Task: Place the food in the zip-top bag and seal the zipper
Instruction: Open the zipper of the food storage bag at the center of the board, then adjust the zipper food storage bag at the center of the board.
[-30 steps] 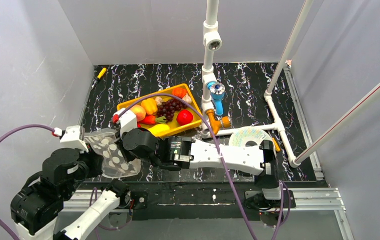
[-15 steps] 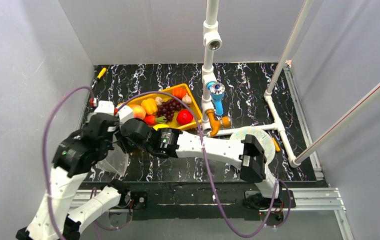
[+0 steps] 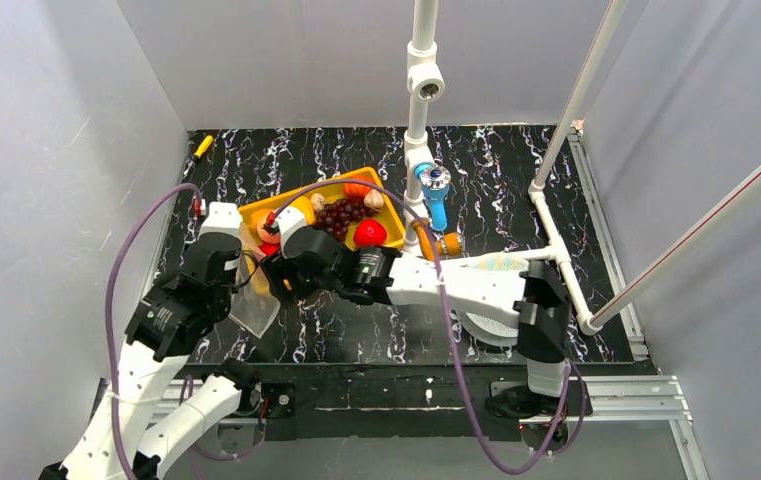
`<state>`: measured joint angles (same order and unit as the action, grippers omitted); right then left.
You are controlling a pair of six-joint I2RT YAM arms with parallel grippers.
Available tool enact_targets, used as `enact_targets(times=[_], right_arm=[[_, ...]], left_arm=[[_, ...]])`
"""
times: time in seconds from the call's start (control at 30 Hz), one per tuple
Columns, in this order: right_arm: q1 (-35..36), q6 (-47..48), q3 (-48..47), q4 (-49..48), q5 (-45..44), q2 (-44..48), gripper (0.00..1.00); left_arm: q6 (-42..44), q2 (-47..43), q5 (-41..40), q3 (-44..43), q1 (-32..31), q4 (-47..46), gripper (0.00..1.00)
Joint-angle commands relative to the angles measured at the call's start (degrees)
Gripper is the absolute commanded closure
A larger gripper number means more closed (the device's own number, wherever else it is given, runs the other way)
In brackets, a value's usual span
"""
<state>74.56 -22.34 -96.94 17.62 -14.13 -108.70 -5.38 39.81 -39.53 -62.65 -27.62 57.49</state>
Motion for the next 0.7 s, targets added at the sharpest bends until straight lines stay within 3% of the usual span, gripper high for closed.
enact_targets(times=[0.0, 0.2, 0.3, 0.47, 0.67], right_arm=[[-0.21, 0.99, 2.58, -4.06, -0.3, 8.31, 0.19], [-0.27, 4.02, 9.25, -6.55, -3.24, 14.65, 0.03], [-2.29, 5.77, 11.1, -6.73, -4.24, 14.82, 0.02], [-7.24, 9.31, 10.26, -6.18, 0.18, 9.23, 0.03], [-8.62, 17.02, -0.33, 1.41, 2.61, -0.99, 0.03]], left_arm=[[1.5, 0.98, -0.27, 3.16, 2.45, -9.13, 1.0], [2.06, 1.99, 2.13, 5.73, 8.11, -14.65, 1.0], [1.06, 1.95, 1.71, 6.58, 10.68, -14.5, 1.0], [-2.43, 0.77, 2.19, 5.95, 13.01, -11.09, 1.0], [-5.07, 3.62, 5.02, -3.48, 13.0, 1.7, 1.0]])
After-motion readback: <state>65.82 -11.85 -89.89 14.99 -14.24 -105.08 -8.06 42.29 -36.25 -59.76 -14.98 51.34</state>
